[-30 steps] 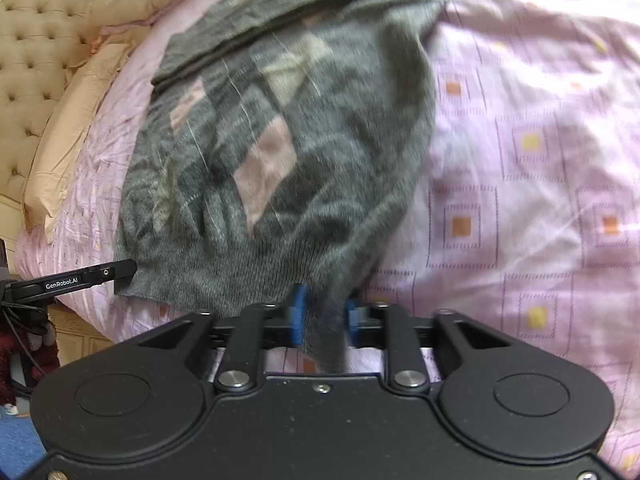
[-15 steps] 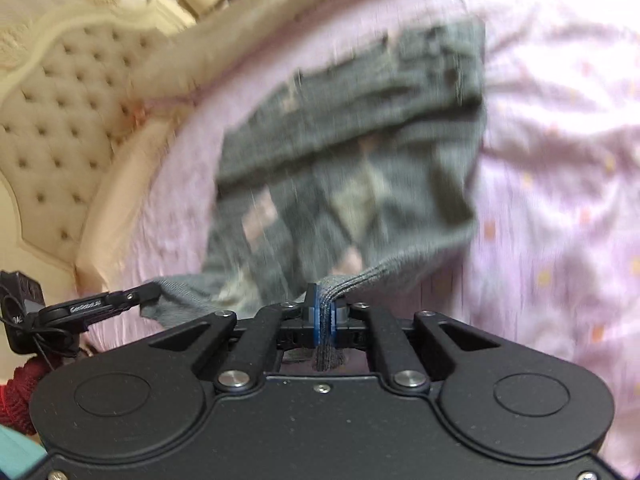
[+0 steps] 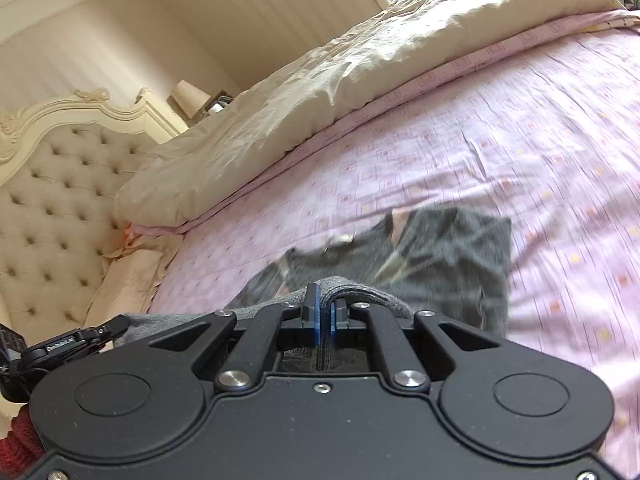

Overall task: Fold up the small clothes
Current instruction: 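Grasp the hem with both tools and lift it toward the collar, then lay the held hem over the collar and open both tools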

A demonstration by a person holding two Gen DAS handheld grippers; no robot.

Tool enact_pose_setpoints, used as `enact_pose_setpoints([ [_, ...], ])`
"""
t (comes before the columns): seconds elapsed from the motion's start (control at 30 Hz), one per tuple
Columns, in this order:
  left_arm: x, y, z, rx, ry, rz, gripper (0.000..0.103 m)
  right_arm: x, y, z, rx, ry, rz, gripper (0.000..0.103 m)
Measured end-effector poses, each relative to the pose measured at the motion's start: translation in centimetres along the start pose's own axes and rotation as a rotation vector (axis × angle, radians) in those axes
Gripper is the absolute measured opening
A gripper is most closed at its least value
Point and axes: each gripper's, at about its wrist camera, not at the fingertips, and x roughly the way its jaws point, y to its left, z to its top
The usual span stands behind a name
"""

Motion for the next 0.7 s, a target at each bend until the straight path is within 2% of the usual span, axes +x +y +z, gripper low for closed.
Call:
enact_pose_setpoints([
  [0.17,6.2,1.2,2.0,0.002,0.034,0.023,0.004,6.3,-2.3,3.1,0.027,0.032,-0.062,0.012],
  [0.43,14.8,4.1,2.3,0.040,0.138,0.123,0.006,13.8,-5.2,4.7,0.038,0.122,-0.162,0.013],
  [0.47,15.5,4.5,2.3,0.034,0.148,0.140,0.007,14.4,-5.4,4.9,0.033,0.130,-0.174,0.018],
  [0.53,16.3,5.4,2.7,-0.002,0.158,0.179,0.008,15.2,-5.8,5.0,0.028,0.136,-0.200,0.020],
  [0.57,16.5,5.9,2.9,-0.032,0.158,0.186,0.010,15.3,-5.9,5.1,0.026,0.128,-0.215,0.025],
  [0.6,16.6,6.5,3.4,-0.069,0.153,0.189,0.024,15.4,-6.1,5.2,0.026,0.117,-0.225,0.040],
  [0.63,16.3,6.8,3.7,-0.094,0.138,0.193,0.031,15.2,-6.1,5.4,0.025,0.102,-0.227,0.046],
  [0.67,15.8,6.9,3.9,-0.106,0.116,0.193,0.034,14.9,-6.0,5.5,0.017,0.082,-0.233,0.053],
  [0.7,15.2,6.8,4.2,-0.101,0.095,0.191,0.034,14.5,-5.7,5.5,-0.002,0.061,-0.236,0.054],
])
